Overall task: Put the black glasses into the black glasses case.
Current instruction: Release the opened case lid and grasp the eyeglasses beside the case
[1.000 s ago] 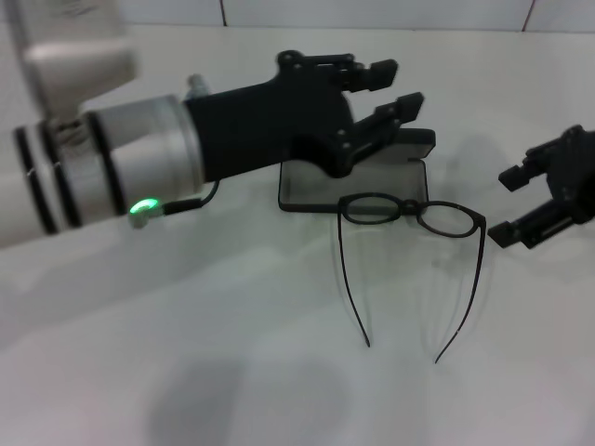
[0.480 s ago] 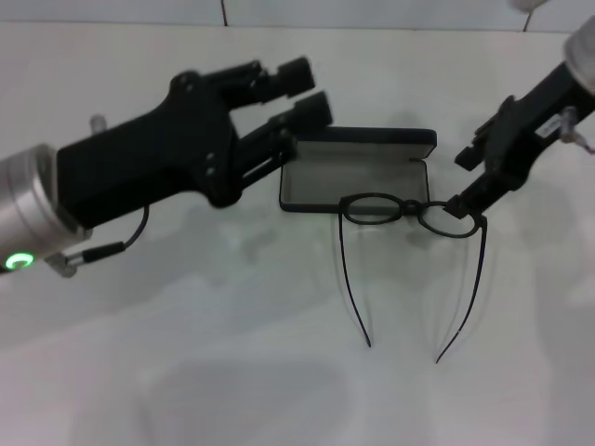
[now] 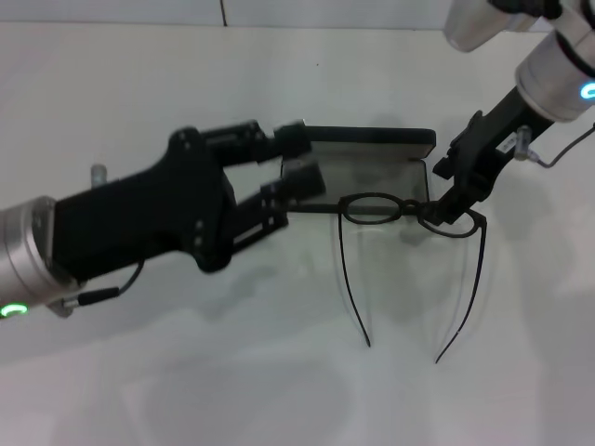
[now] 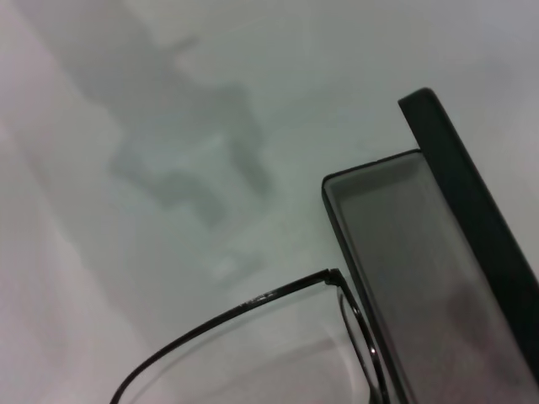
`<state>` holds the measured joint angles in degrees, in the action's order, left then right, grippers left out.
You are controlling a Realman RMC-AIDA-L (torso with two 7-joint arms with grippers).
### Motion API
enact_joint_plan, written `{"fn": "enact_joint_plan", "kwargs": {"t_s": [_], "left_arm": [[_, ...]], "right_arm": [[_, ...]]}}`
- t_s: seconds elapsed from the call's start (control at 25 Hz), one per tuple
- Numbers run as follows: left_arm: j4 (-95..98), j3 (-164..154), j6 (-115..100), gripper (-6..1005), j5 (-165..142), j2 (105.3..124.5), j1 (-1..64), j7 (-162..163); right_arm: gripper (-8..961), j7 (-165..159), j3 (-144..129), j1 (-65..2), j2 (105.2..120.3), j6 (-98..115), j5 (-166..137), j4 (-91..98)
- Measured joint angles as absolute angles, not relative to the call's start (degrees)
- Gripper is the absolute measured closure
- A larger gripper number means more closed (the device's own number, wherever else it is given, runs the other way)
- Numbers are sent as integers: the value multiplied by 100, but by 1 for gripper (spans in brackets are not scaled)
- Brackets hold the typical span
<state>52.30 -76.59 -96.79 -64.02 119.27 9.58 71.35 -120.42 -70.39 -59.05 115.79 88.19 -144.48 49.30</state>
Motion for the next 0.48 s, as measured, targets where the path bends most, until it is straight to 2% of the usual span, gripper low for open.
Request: {"fn": "enact_joint_plan", "kwargs": {"t_s": [0.48], "left_arm": [[4723, -7648, -10339, 638, -7371, 11843, 1240, 7162]], "right_arm": [[253, -11892, -7377, -6048, 11611, 8268, -14219, 4371]]}}
